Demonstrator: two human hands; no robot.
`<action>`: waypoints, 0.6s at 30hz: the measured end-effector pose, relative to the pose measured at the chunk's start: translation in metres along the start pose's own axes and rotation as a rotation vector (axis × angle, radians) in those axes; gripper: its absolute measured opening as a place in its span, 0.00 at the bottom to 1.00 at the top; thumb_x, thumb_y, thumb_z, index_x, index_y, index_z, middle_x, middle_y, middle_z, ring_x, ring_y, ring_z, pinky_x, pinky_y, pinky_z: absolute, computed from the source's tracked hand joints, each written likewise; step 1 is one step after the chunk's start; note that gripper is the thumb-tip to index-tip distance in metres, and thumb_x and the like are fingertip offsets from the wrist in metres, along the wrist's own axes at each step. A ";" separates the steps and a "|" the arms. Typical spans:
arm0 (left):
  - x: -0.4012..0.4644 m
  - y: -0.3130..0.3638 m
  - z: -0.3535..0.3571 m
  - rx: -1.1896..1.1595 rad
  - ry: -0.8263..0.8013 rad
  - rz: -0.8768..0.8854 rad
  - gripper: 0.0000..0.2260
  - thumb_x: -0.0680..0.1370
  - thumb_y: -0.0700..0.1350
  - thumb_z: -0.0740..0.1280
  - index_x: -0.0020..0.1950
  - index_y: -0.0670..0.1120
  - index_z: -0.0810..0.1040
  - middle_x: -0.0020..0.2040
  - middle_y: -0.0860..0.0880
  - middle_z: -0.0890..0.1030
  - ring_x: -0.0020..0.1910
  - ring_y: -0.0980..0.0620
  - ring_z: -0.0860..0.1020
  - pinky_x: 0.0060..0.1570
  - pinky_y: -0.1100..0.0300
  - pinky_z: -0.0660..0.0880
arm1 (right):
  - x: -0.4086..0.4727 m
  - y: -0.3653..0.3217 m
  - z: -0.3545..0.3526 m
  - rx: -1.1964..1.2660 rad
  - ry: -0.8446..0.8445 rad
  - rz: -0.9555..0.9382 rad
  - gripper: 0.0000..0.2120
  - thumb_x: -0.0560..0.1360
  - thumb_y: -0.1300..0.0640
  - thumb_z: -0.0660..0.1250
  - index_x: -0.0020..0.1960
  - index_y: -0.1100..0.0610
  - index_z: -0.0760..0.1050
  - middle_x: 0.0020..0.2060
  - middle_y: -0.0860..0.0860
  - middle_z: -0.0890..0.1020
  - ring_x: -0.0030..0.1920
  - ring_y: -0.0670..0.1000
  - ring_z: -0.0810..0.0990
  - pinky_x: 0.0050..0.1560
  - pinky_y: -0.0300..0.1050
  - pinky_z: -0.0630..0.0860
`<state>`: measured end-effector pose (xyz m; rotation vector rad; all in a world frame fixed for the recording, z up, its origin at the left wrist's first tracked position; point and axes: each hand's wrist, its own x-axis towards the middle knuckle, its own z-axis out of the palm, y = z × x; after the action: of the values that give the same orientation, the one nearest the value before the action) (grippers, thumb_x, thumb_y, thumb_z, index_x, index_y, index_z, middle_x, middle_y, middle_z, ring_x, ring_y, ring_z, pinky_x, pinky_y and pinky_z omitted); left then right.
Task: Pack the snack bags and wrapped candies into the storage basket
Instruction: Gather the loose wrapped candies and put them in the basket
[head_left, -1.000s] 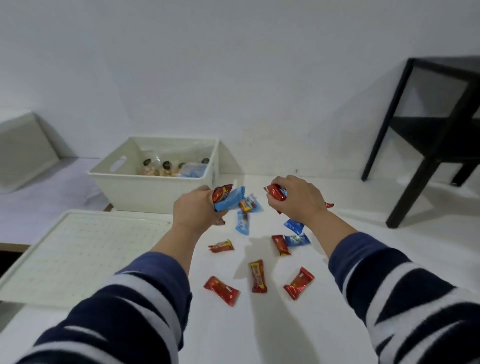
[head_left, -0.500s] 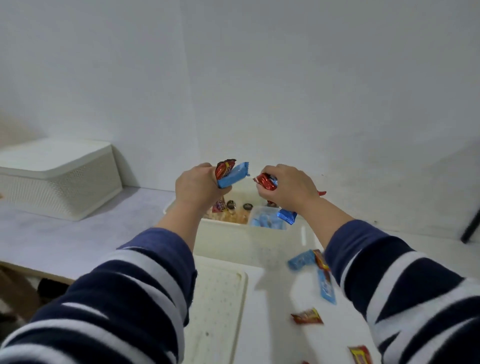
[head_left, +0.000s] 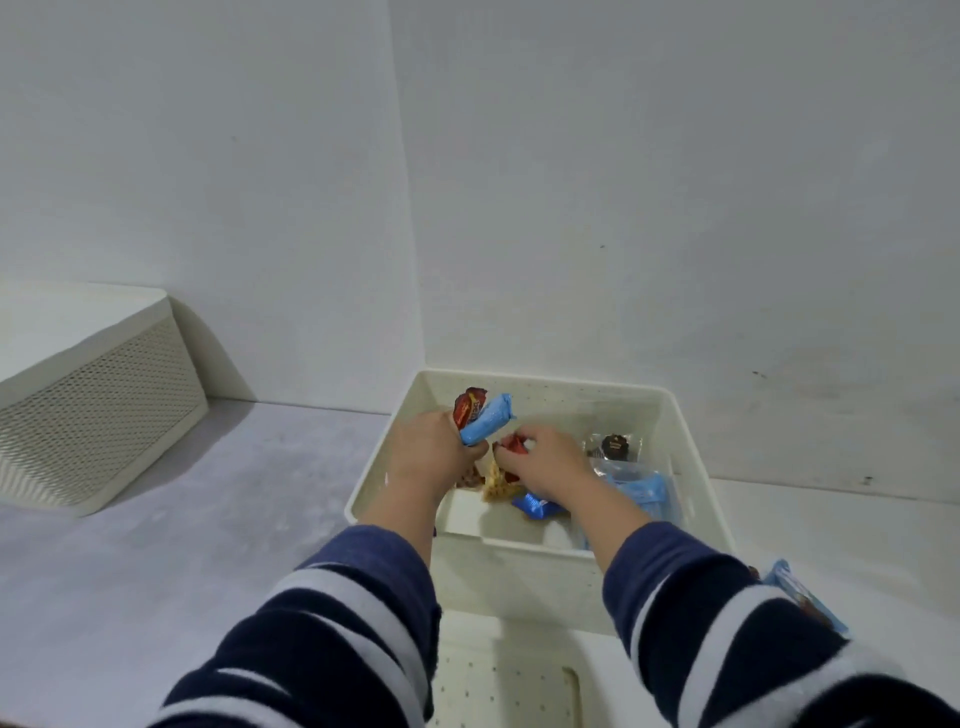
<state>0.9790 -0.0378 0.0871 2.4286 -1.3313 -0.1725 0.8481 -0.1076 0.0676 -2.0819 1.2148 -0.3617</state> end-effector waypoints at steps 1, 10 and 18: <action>0.008 -0.005 0.008 0.007 -0.028 -0.004 0.11 0.72 0.54 0.69 0.42 0.47 0.75 0.38 0.49 0.78 0.38 0.49 0.78 0.36 0.57 0.74 | 0.008 0.005 0.010 0.011 -0.054 0.060 0.08 0.73 0.45 0.65 0.47 0.48 0.78 0.41 0.47 0.81 0.43 0.51 0.79 0.48 0.45 0.76; 0.042 -0.026 0.047 0.208 -0.459 -0.080 0.17 0.71 0.55 0.68 0.54 0.46 0.75 0.42 0.50 0.77 0.45 0.49 0.79 0.49 0.57 0.78 | 0.033 0.014 0.049 -0.321 -0.462 0.279 0.21 0.77 0.44 0.60 0.62 0.57 0.75 0.56 0.54 0.80 0.51 0.53 0.78 0.49 0.44 0.73; 0.037 -0.006 0.027 0.111 -0.569 -0.031 0.40 0.65 0.56 0.78 0.73 0.53 0.65 0.70 0.49 0.72 0.65 0.44 0.73 0.64 0.47 0.72 | 0.018 -0.007 0.000 -0.401 -0.439 0.201 0.17 0.82 0.56 0.55 0.65 0.64 0.73 0.53 0.56 0.77 0.47 0.51 0.74 0.48 0.43 0.78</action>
<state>0.9967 -0.0722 0.0624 2.5991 -1.5558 -0.8738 0.8618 -0.1205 0.0704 -2.1786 1.2765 0.4463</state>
